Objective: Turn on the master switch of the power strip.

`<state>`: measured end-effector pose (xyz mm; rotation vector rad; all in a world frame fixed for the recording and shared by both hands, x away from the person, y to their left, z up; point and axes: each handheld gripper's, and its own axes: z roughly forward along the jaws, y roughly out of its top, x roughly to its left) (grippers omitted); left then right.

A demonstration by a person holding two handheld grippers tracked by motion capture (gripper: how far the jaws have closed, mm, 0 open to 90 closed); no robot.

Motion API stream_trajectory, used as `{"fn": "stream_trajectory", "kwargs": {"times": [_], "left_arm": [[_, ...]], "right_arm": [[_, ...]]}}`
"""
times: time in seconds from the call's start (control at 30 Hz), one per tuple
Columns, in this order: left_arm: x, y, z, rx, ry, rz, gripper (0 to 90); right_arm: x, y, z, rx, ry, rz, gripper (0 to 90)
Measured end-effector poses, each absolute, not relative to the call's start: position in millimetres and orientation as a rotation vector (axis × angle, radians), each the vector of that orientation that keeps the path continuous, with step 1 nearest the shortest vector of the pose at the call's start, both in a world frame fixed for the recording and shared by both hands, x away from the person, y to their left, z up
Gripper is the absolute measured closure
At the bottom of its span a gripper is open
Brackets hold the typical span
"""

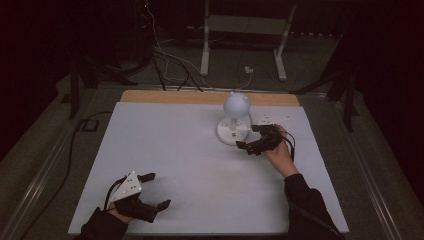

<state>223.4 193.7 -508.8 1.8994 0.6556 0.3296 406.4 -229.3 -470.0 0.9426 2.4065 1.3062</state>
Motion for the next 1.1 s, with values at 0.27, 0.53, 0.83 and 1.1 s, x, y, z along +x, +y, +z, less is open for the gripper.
{"fn": "stream_trajectory", "kwargs": {"times": [0.27,0.53,0.83,1.1], "left_arm": [[223,194,-508,1.896,0.657,0.336,0.1],[223,194,-508,1.898,0.654,0.335,0.1],[222,194,-508,1.898,0.649,0.33,0.1],[222,194,-508,1.9,0.648,0.329,0.1]], "right_arm": [[390,-236,-466,0.925,2.384,1.341,0.0],[373,-242,-473,0.952,2.391,1.321,0.0],[350,-255,-482,0.937,2.413,1.262,0.0],[330,-271,-489,0.975,2.401,1.239,0.0]]}}
